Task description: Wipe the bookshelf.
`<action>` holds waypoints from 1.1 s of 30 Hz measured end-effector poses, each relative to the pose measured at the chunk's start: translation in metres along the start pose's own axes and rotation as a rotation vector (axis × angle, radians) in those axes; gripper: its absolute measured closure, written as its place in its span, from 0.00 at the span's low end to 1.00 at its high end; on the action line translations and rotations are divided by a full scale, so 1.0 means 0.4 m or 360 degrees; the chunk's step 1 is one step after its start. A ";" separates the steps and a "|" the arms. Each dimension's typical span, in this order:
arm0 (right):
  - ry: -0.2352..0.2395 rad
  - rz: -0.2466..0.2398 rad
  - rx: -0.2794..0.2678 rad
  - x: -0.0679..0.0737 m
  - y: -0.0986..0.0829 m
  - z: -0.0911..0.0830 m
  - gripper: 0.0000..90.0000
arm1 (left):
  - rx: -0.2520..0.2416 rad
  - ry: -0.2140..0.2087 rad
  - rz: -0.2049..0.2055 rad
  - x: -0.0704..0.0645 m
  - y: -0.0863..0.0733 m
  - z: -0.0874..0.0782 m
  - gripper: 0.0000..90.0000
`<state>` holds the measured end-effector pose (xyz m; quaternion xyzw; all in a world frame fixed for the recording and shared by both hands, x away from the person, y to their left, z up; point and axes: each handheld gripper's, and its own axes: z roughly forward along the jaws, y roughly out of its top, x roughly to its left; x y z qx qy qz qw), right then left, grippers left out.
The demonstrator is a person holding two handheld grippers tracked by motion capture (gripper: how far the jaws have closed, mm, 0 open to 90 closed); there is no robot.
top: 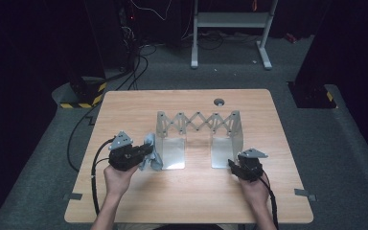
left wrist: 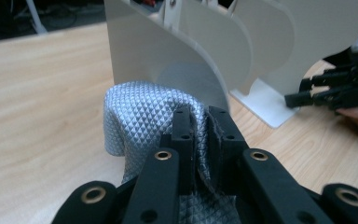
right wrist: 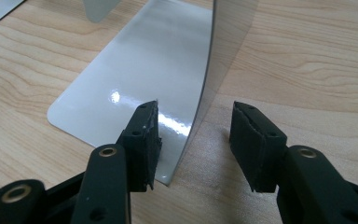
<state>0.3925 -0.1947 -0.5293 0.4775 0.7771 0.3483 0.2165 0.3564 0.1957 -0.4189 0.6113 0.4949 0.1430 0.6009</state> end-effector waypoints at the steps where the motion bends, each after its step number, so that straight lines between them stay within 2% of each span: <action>1: 0.0000 0.0000 0.0000 0.000 0.000 0.000 0.59 | -0.0005 -0.0001 0.0014 -0.002 0.009 -0.001 0.90; 7: 0.0000 0.0000 0.0000 0.000 0.000 0.000 0.59 | -0.0032 -0.0007 0.0055 -0.012 0.049 0.003 0.91; 12: 0.0000 0.0000 0.0000 0.000 0.000 0.000 0.59 | -0.0029 -0.0001 0.0039 -0.005 0.047 0.015 0.91; 20: 0.0002 0.0000 0.0000 0.000 0.000 0.000 0.59 | 0.0043 0.0029 -0.0020 0.029 0.022 0.048 0.90; 25: 0.0002 -0.0001 0.0000 0.000 0.000 0.000 0.59 | 0.0091 0.0064 0.0004 0.042 0.000 0.066 0.90; 33: 0.0000 -0.0004 -0.0001 0.000 0.000 0.000 0.59 | 0.0190 0.0107 -0.0006 0.068 -0.038 0.100 0.90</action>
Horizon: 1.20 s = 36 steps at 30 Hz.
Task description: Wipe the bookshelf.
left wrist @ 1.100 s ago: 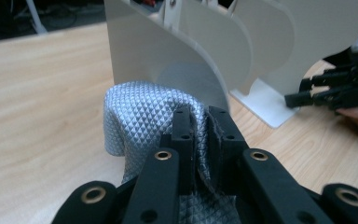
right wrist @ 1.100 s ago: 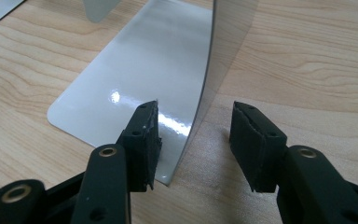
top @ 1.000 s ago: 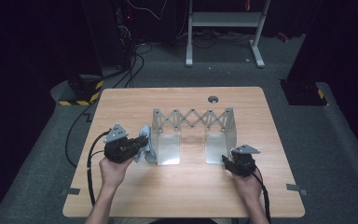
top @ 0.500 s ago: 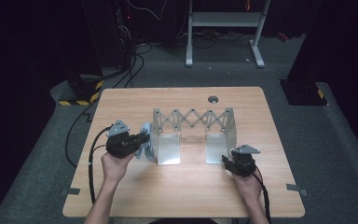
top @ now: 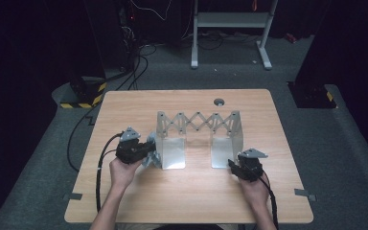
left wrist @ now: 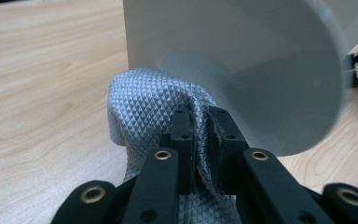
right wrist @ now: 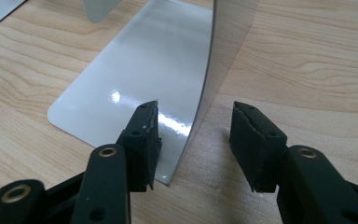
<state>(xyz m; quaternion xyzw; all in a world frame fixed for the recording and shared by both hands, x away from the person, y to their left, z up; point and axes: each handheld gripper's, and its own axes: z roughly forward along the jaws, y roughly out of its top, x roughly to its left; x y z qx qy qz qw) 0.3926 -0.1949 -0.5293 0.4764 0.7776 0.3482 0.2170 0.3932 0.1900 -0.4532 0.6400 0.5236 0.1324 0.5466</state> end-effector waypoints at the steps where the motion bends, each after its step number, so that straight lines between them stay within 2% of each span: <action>1: 0.0002 0.0003 0.0001 0.000 0.000 0.000 0.59 | 0.0006 0.0002 -0.0006 0.002 -0.003 0.004 0.90; 8: 0.0002 0.0001 -0.0001 0.000 0.000 0.000 0.59 | 0.0058 0.0047 -0.0012 0.018 -0.027 0.032 0.90; 16: 0.0003 0.0002 0.0001 0.000 0.000 0.000 0.59 | 0.0158 0.0108 -0.0022 0.046 -0.062 0.079 0.90; 19: 0.0002 0.0003 -0.0001 0.001 0.000 0.000 0.59 | 0.0223 0.0138 -0.0010 0.059 -0.075 0.101 0.90; 21: 0.0003 0.0002 -0.0001 0.000 0.000 0.000 0.59 | 0.0223 0.0138 -0.0011 0.060 -0.075 0.103 0.90; 27: 0.0003 0.0001 0.0000 0.000 0.000 0.000 0.58 | 0.0136 0.0101 -0.0010 0.044 -0.045 0.074 0.91; 34: 0.0003 0.0003 0.0000 0.001 0.000 0.000 0.58 | -0.0073 -0.0034 -0.0074 0.007 0.027 0.000 0.91; 36: 0.0003 0.0004 0.0001 0.001 0.000 0.000 0.58 | -0.0121 -0.0059 -0.0060 -0.005 0.046 -0.019 0.91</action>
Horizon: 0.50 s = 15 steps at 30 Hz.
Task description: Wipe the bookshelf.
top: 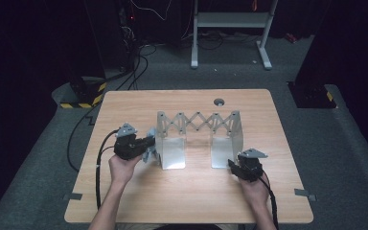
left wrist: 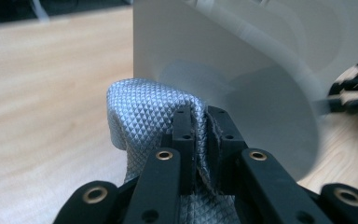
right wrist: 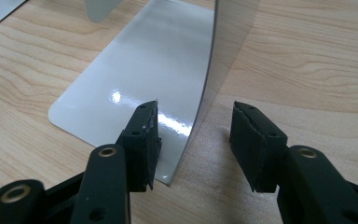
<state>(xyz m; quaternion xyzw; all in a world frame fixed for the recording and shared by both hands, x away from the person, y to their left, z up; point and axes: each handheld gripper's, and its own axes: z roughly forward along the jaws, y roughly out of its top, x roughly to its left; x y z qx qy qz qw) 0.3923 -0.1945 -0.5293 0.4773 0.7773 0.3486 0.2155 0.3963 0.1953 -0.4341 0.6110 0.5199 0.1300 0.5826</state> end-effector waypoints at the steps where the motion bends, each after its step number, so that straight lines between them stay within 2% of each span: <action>1: 0.0000 0.0001 0.0000 0.000 0.000 0.000 0.58 | -0.0040 -0.0027 0.0006 -0.012 0.017 -0.014 0.92; 12: 0.0001 0.0000 0.0000 0.000 0.000 0.000 0.58 | -0.0125 -0.0086 0.0050 -0.040 0.072 -0.042 0.93; 15: 0.0002 0.0001 0.0001 0.000 0.000 0.000 0.58 | -0.0150 -0.0100 0.0032 -0.040 0.081 -0.038 0.93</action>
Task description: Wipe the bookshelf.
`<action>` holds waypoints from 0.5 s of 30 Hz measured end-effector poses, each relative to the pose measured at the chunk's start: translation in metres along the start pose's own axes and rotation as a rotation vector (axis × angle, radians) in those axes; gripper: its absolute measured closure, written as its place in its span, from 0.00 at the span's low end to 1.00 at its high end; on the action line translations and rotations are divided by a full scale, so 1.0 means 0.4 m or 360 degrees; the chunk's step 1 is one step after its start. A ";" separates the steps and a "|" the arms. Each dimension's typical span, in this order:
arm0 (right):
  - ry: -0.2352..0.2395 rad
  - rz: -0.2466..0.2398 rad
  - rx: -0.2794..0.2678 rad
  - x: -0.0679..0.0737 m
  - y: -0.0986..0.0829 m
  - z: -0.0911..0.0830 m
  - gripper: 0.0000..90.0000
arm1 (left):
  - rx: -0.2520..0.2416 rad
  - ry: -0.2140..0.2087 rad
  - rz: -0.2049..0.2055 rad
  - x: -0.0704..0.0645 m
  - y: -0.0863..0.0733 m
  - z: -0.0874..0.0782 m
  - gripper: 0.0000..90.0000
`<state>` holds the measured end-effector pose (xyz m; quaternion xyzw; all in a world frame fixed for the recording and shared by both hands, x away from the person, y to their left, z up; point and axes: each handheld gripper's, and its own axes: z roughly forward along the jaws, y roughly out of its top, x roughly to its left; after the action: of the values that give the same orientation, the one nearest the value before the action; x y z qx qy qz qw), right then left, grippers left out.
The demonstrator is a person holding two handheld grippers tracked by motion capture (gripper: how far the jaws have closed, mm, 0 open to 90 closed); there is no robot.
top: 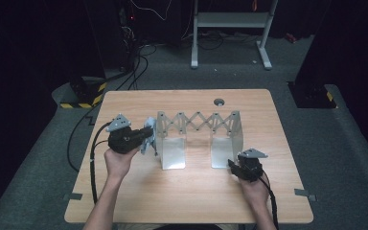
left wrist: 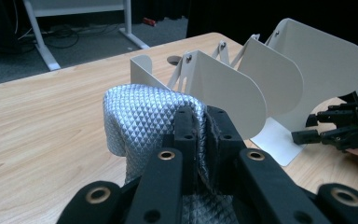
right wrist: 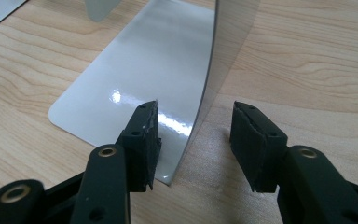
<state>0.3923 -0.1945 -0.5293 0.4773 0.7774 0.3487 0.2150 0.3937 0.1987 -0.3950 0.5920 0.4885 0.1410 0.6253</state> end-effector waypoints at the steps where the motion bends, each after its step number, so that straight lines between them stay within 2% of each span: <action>1: 0.0000 0.0000 0.0000 0.000 0.000 0.000 0.58 | 0.0000 0.0000 0.0000 0.000 0.000 0.000 0.93; 6: 0.0001 -0.0001 0.0000 0.000 0.000 0.000 0.58 | 0.0008 0.0002 -0.0026 0.018 -0.001 0.015 0.93; 7: 0.0000 -0.0001 0.0000 0.000 0.000 0.000 0.58 | 0.0004 0.0006 -0.0053 0.021 -0.003 0.022 0.93; 15: 0.0001 -0.0001 0.0000 0.000 0.000 0.000 0.58 | 0.0064 0.0052 -0.0051 0.045 -0.024 0.047 0.93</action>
<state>0.3923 -0.1945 -0.5293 0.4769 0.7776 0.3488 0.2150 0.4132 0.1984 -0.4149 0.5940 0.5109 0.1308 0.6074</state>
